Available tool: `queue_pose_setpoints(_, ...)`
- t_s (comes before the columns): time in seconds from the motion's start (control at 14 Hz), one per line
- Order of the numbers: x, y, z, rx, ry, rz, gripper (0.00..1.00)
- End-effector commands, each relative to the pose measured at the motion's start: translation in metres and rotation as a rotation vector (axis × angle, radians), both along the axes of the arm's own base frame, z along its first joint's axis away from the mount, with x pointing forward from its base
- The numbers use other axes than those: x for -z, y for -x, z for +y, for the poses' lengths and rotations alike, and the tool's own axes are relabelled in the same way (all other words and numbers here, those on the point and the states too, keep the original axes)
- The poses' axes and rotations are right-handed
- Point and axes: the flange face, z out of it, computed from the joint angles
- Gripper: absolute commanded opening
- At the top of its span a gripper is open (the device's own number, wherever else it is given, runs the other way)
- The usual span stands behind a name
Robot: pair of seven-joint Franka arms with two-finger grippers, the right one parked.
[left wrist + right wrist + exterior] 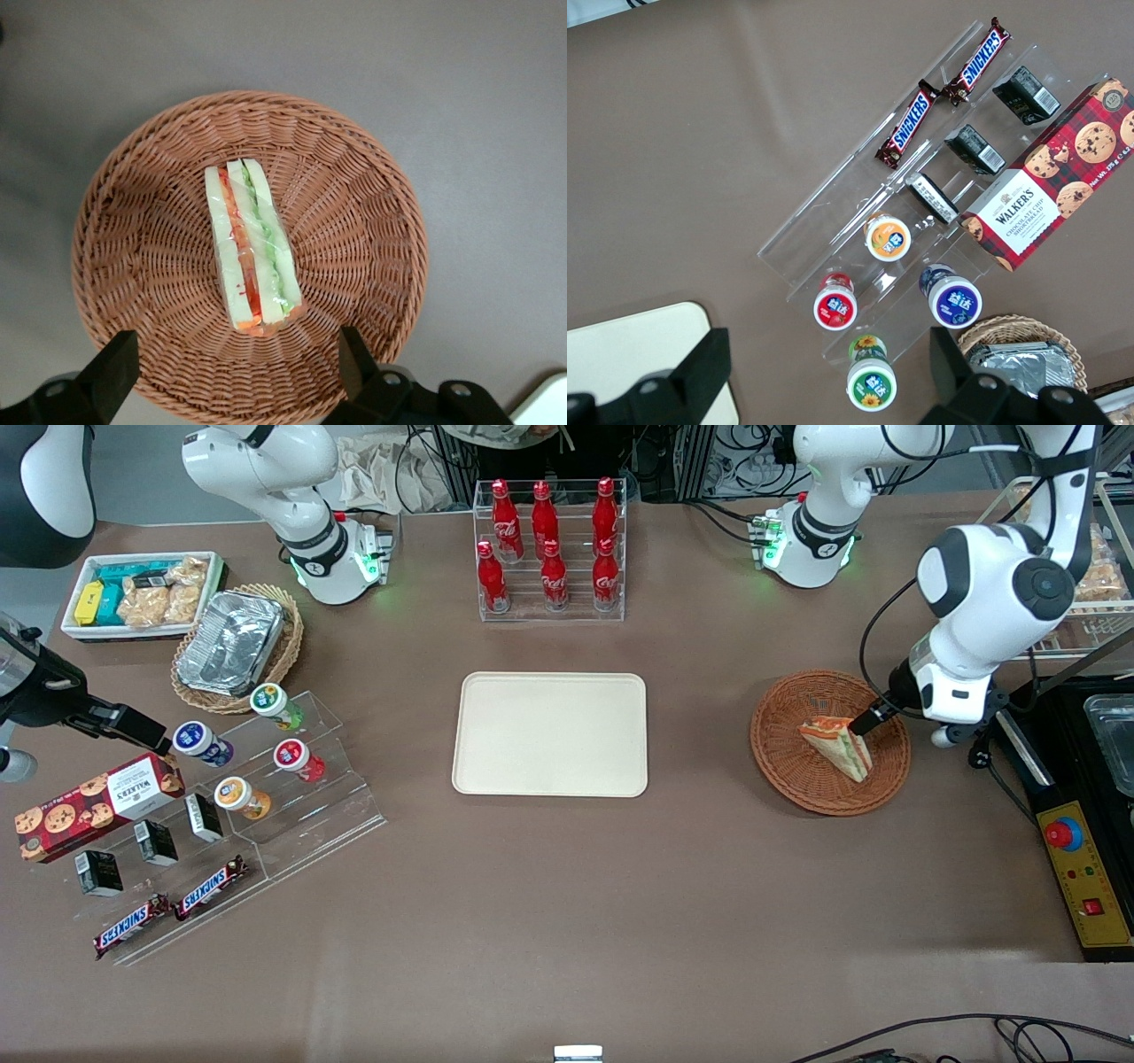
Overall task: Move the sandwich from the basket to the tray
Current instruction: 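Lower the open left gripper around the sandwich and close it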
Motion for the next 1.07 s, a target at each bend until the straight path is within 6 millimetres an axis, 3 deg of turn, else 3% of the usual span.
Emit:
queue_pose_setpoints(0.0,0.017,0.002,-0.002,-0.052,0.008,-0.011,1.0)
queue_pose_setpoints(0.5,0.051,0.018,-0.006,-0.132,-0.001,-0.059,1.0)
queue_pose_setpoints(1.0,0.076,0.012,-0.009,-0.174,-0.001,-0.08,1.0)
